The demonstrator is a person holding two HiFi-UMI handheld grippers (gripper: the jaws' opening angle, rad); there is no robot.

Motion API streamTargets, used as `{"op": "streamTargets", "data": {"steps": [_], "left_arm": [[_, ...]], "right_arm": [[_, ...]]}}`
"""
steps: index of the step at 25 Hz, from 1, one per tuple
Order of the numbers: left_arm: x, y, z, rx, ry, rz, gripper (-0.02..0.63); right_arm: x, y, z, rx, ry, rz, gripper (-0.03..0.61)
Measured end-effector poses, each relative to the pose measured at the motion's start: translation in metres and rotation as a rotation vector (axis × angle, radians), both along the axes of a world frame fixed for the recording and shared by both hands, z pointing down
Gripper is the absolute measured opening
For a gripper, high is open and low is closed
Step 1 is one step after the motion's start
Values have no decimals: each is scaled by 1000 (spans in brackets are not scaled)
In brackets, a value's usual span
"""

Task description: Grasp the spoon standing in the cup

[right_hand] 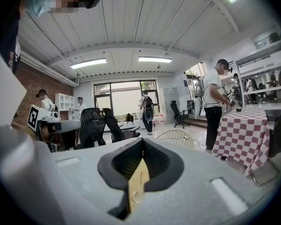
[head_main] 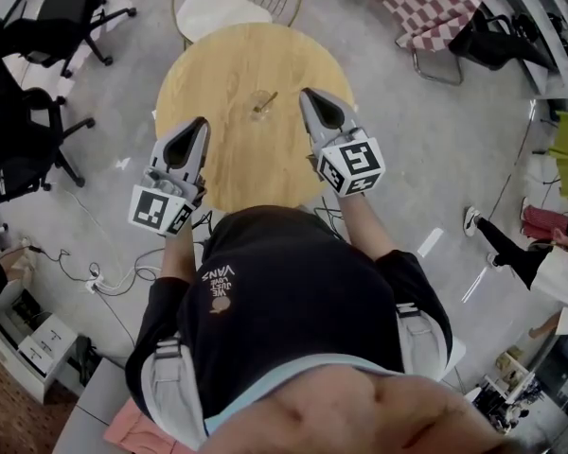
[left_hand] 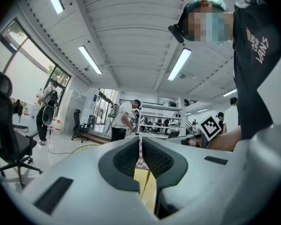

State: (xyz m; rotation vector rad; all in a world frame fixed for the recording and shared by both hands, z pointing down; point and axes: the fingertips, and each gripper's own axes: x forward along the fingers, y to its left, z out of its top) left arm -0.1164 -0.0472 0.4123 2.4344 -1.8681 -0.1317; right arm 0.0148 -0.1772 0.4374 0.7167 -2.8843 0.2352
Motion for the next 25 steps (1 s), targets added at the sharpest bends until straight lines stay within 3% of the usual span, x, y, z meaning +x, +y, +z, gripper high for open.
{"op": "streamTargets", "data": {"steps": [11, 19, 25], "left_arm": [[-4, -17, 3, -14, 7, 28, 15], [-25, -27, -2, -10, -14, 123, 15], [-17, -43, -7, -3, -8, 174, 15]], "right_arm": [[-16, -6, 16, -38, 3, -2, -2], [-36, -7, 22, -30, 13, 59, 0], [-37, -15, 33, -51, 33, 78, 0]]}}
